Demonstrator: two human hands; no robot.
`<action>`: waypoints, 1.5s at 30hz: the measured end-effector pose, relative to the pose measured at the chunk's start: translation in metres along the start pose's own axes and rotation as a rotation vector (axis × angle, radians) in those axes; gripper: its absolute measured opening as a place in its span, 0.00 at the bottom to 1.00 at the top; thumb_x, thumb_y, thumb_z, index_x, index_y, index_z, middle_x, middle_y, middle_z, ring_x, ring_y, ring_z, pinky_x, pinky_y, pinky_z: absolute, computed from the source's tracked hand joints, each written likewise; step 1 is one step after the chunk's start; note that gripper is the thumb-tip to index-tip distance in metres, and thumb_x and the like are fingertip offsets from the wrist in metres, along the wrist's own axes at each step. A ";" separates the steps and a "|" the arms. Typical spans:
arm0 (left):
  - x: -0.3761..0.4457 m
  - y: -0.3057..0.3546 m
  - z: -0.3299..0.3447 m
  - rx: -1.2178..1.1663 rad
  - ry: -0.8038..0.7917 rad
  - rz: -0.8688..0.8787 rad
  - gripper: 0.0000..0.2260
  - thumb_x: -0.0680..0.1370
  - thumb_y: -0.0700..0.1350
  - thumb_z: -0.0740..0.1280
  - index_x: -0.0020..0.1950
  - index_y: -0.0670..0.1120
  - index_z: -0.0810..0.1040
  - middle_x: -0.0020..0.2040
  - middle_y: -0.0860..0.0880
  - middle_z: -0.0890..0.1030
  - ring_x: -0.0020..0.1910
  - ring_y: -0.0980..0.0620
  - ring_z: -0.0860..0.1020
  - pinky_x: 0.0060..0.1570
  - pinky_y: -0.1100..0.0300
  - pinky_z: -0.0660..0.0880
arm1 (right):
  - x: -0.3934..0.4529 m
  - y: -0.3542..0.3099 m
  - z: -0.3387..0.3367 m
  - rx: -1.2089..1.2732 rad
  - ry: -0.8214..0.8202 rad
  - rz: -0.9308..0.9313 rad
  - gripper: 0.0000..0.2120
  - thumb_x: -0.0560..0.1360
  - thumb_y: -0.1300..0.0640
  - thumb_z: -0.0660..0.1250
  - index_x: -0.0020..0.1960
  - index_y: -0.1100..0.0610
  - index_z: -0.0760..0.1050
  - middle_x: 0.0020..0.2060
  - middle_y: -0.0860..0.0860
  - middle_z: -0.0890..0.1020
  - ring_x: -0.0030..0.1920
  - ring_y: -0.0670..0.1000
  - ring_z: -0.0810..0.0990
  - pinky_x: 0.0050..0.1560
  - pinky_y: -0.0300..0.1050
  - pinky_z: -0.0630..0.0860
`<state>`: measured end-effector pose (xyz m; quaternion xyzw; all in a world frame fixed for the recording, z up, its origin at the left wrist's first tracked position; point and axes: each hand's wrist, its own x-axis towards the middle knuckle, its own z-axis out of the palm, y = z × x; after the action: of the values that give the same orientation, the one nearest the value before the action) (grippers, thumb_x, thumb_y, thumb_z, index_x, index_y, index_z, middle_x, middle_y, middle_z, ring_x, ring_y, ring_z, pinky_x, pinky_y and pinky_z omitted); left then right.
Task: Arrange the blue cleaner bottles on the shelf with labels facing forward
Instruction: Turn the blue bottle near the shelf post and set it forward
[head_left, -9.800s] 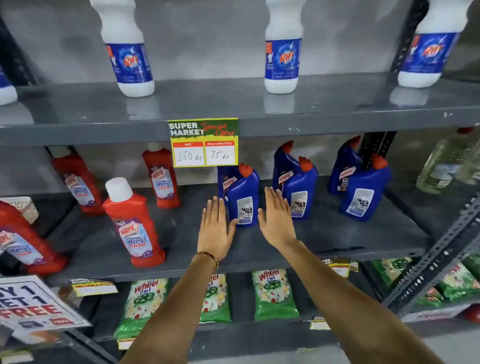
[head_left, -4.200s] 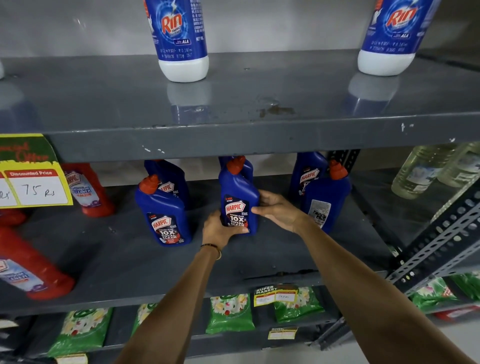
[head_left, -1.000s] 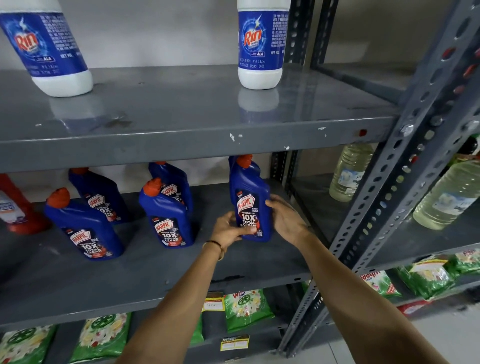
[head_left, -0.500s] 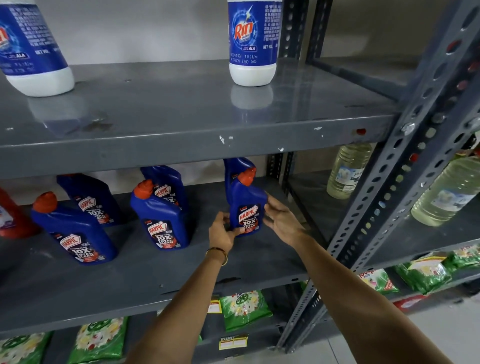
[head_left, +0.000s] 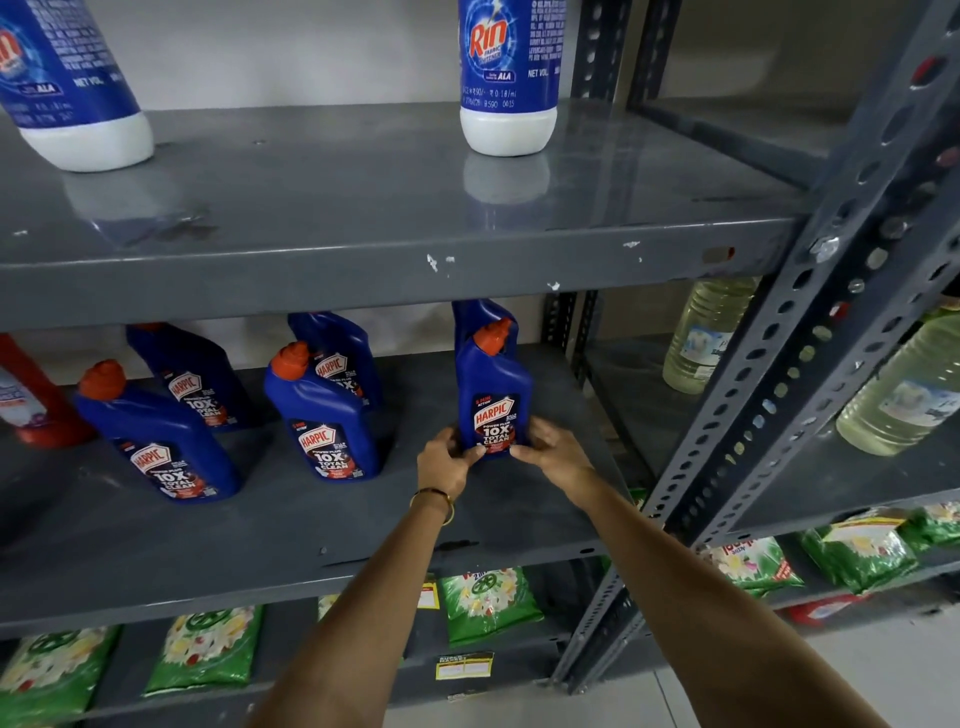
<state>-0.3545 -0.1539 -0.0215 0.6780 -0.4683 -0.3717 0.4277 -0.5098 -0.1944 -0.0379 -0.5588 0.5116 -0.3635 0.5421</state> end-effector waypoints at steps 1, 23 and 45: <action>0.000 0.000 0.001 0.002 0.000 -0.005 0.19 0.71 0.39 0.71 0.60 0.39 0.74 0.57 0.39 0.80 0.57 0.43 0.78 0.57 0.53 0.74 | 0.001 0.001 0.000 -0.014 0.003 0.002 0.27 0.69 0.66 0.71 0.66 0.59 0.69 0.62 0.55 0.77 0.62 0.51 0.75 0.64 0.48 0.71; -0.058 -0.010 -0.003 0.090 -0.044 0.010 0.17 0.71 0.42 0.71 0.58 0.39 0.76 0.54 0.39 0.82 0.53 0.43 0.80 0.56 0.51 0.76 | -0.063 0.010 0.006 -0.139 0.190 0.035 0.16 0.73 0.59 0.68 0.61 0.60 0.73 0.57 0.58 0.81 0.57 0.54 0.79 0.60 0.54 0.76; -0.094 -0.013 0.001 0.082 -0.049 -0.037 0.20 0.71 0.41 0.71 0.61 0.39 0.73 0.57 0.38 0.80 0.56 0.43 0.79 0.56 0.56 0.73 | -0.103 0.012 -0.004 -0.197 0.163 -0.009 0.18 0.72 0.59 0.69 0.61 0.61 0.73 0.57 0.60 0.81 0.56 0.55 0.80 0.59 0.49 0.76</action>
<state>-0.3785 -0.0621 -0.0240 0.6940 -0.4809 -0.3765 0.3812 -0.5377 -0.0943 -0.0340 -0.5801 0.5848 -0.3581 0.4396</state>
